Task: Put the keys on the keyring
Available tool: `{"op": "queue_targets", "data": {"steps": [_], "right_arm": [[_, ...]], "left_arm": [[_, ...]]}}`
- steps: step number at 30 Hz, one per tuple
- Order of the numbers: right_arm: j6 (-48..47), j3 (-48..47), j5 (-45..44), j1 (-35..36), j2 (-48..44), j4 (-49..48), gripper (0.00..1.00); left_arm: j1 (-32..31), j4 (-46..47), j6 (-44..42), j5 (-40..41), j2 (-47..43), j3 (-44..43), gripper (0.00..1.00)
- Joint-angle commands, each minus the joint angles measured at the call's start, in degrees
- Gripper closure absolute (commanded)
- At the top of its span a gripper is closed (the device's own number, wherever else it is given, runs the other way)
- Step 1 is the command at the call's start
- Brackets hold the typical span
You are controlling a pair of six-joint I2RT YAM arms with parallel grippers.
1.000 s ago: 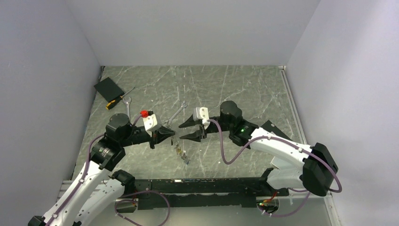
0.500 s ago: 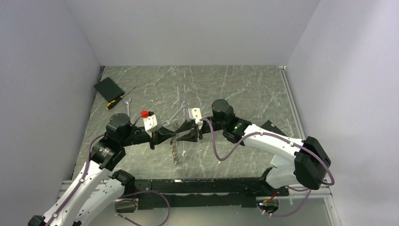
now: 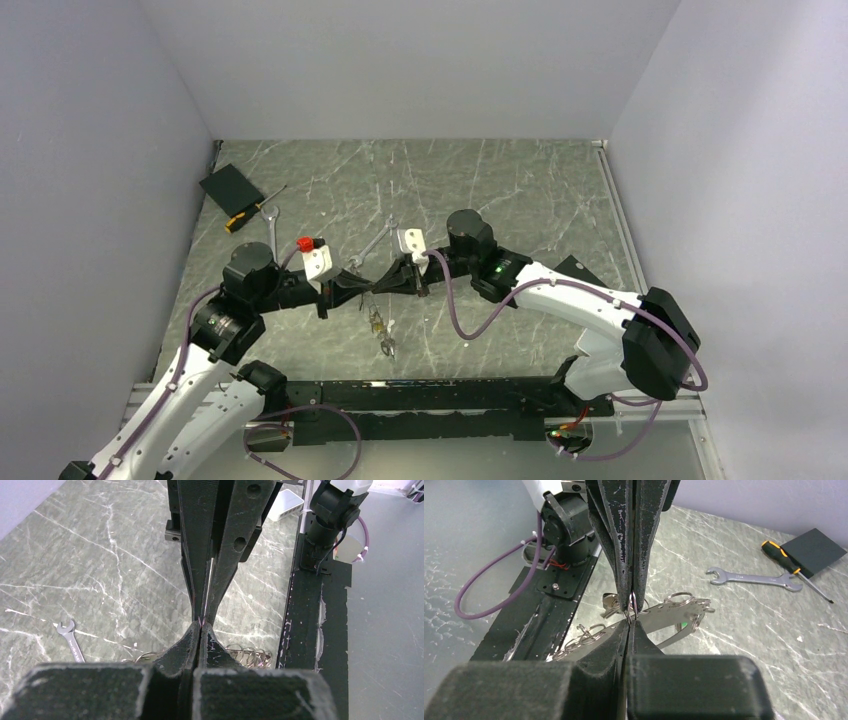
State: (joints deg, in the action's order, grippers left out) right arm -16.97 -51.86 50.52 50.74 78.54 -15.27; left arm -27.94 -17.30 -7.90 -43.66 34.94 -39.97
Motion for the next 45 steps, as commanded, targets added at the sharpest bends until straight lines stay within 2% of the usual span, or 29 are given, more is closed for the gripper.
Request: {"op": "queue_targets", "data": {"steps": [1,5,10,20,45], "right_arm": [[-0.49,-2.42,2.30,0.42,-0.05,-0.47,1.00],[1.24,-1.35,1.70,0.41,-0.76,-3.37,1.00],[7.45,3.61,-3.71,0.41,-2.97,-14.17,1.00],[15.14,7.28,-8.75,0.20,-3.69,-24.07,1.00],[24.05,10.82,-9.65,-3.29,-6.36,-33.65,1.00]], "left_arm": [[0.17,3.02,-0.47,0.08,-1.05,-1.74,1.00],[0.24,3.05,-0.40,0.52,-1.19,-1.69,1.00],[0.19,3.03,-0.45,1.41,-1.47,-1.62,1.00],[0.20,2.75,-0.49,1.85,-1.26,-1.69,1.00],[0.18,2.77,-0.64,2.55,-1.15,-1.61,1.00]]}}
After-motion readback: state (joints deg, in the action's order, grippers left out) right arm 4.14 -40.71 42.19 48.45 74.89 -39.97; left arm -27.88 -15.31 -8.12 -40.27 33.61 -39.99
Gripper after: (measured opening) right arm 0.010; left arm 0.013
